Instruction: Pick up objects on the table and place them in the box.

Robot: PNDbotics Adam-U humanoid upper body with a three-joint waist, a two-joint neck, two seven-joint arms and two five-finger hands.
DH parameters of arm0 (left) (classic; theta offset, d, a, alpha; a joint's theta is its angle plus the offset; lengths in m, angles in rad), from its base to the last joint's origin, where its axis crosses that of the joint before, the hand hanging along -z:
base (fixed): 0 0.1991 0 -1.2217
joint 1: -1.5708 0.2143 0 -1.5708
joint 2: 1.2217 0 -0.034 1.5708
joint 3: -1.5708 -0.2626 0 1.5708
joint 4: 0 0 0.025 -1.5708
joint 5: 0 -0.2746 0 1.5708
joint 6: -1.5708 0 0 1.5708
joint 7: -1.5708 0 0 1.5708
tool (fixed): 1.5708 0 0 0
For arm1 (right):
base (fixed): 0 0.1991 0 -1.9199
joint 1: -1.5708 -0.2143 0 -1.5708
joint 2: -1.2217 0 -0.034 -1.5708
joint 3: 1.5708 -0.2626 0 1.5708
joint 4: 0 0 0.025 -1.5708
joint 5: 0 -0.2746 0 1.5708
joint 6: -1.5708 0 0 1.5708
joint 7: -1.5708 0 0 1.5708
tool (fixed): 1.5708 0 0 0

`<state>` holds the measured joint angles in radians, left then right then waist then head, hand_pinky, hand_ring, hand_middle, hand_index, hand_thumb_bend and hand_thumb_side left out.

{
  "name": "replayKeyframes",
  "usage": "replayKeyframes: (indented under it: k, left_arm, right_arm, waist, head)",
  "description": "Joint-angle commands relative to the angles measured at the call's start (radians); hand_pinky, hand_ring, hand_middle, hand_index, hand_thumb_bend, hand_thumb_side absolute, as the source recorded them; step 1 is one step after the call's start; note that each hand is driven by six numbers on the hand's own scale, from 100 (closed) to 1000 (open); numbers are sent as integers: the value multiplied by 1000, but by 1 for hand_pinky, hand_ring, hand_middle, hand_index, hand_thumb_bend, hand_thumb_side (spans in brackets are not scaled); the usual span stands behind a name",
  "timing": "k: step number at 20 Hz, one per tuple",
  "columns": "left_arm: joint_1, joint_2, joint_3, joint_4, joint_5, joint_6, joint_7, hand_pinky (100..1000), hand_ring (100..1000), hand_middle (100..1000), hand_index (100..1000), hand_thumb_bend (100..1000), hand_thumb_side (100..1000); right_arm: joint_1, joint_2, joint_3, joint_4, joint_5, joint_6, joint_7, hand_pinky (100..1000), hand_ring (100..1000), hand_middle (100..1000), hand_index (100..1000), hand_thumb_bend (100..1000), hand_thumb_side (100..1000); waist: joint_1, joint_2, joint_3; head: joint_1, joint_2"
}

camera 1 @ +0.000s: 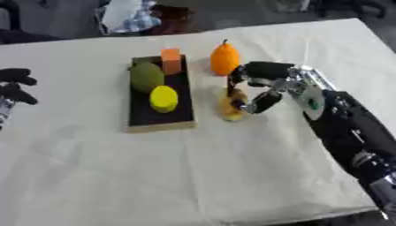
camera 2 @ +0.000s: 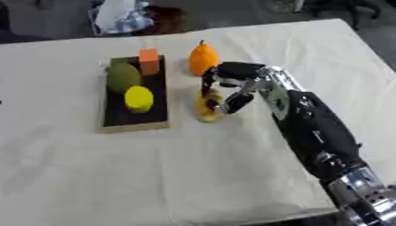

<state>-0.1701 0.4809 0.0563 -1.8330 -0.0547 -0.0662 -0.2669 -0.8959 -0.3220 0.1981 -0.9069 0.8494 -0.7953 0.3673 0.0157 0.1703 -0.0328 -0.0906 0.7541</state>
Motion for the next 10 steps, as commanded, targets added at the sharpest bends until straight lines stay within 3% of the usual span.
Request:
replayKeyframes:
  k: [1, 3, 4, 5, 10]
  left_arm:
    - [-5, 9, 16, -24, 2, 2, 2, 717, 589, 695, 843, 100, 721]
    - [-5, 8, 17, -28, 5, 3, 3, 717, 589, 695, 842, 100, 720]
    - [-5, 7, 16, -29, 6, 3, 3, 717, 589, 695, 842, 100, 720]
    - [-5, 5, 15, -31, 7, 4, 3, 717, 589, 695, 842, 100, 720]
    - [-15, -5, 9, -40, 14, 5, -3, 717, 588, 695, 842, 100, 718]
  right_arm:
    - [-53, -18, -14, -36, -54, -80, 77, 784, 691, 574, 375, 100, 138]
    - [-81, -2, -18, -35, -76, -72, 86, 784, 689, 572, 374, 100, 132]
    - [-96, 10, -20, -32, -86, -68, 91, 784, 688, 572, 373, 100, 324]
    - [-112, 27, -21, -27, -94, -66, 96, 784, 686, 569, 374, 100, 127]
    - [-189, 117, -24, 11, -86, -62, 128, 785, 688, 572, 376, 100, 124]
  waist:
    - [-15, -22, 4]
    - [-15, -23, 7]
    - [-16, -23, 9]
    - [-15, -22, 13]
    - [-9, -17, 40]
  head:
    - [-5, -4]
    - [-6, -3]
    - [-7, -3]
    - [-9, -4]
    - [-23, -10]
